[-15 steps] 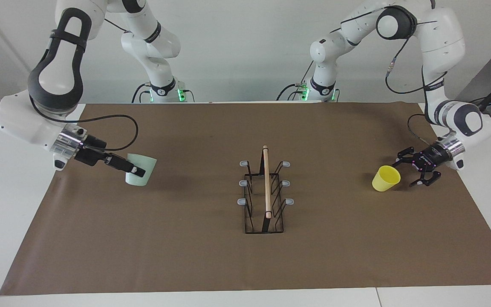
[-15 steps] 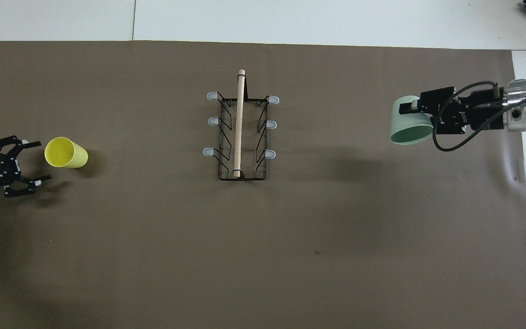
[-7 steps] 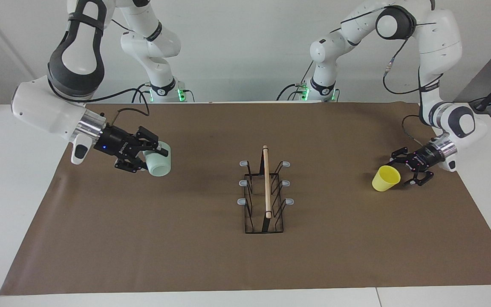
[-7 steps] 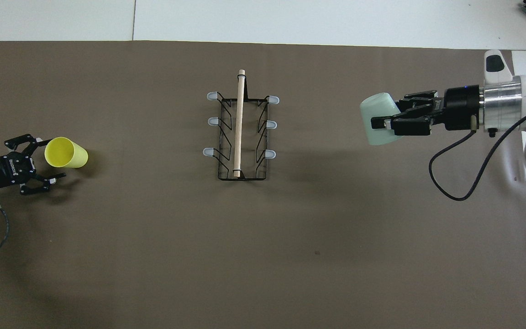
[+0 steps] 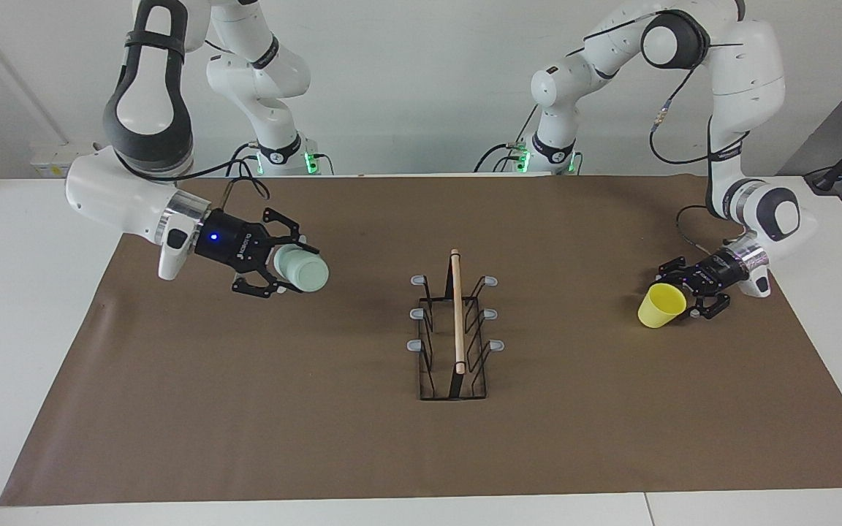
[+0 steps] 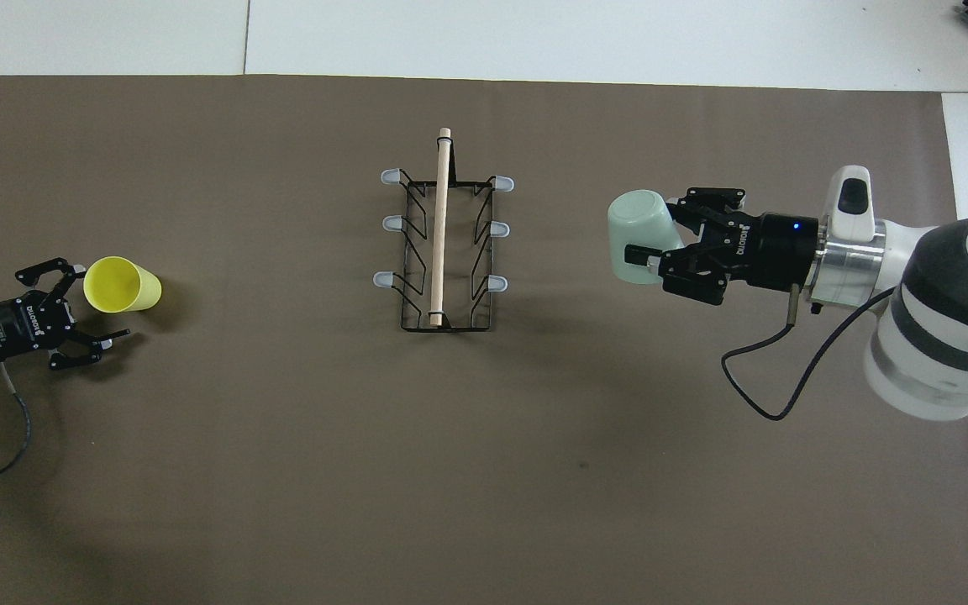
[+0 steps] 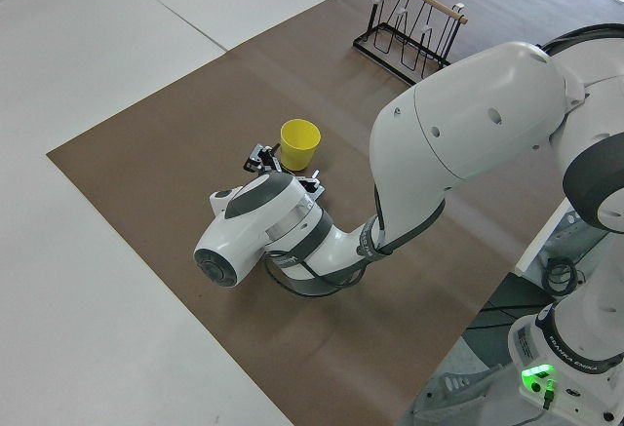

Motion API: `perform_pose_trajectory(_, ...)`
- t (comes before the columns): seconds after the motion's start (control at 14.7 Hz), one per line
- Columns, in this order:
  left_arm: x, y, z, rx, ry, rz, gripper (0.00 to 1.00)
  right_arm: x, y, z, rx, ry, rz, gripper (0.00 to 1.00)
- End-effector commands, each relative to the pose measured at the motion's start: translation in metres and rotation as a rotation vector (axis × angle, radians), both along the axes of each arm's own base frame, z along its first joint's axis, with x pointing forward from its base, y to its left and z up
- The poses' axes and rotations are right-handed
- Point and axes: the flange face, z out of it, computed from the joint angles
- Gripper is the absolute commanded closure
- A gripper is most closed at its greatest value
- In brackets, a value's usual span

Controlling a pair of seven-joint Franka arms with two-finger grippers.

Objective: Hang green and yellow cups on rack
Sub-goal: 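Lift the green cup with the right gripper toward the rack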

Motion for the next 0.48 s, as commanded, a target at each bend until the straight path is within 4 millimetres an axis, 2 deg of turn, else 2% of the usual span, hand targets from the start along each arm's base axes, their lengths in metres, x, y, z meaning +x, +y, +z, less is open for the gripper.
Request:
perform_pose_trajectory(0.0, -0.016, -0.007, -0.001, -0.036, 0.001, 0.073, 0.0, -0.034, 0.027, -0.012, 0.057, -0.098, -0.059, 1.0)
perform_pose_trajectory(0.2, -0.021, -0.007, -0.009, -0.052, 0.058, 0.134, 0.0, -0.055, 0.07, -0.029, 0.14, -0.161, -0.13, 1.0)
perform_pose_trajectory(0.41, -0.026, -0.004, -0.009, -0.075, 0.06, 0.166, 0.0, -0.066, 0.099, -0.035, 0.144, -0.167, -0.17, 1.0)
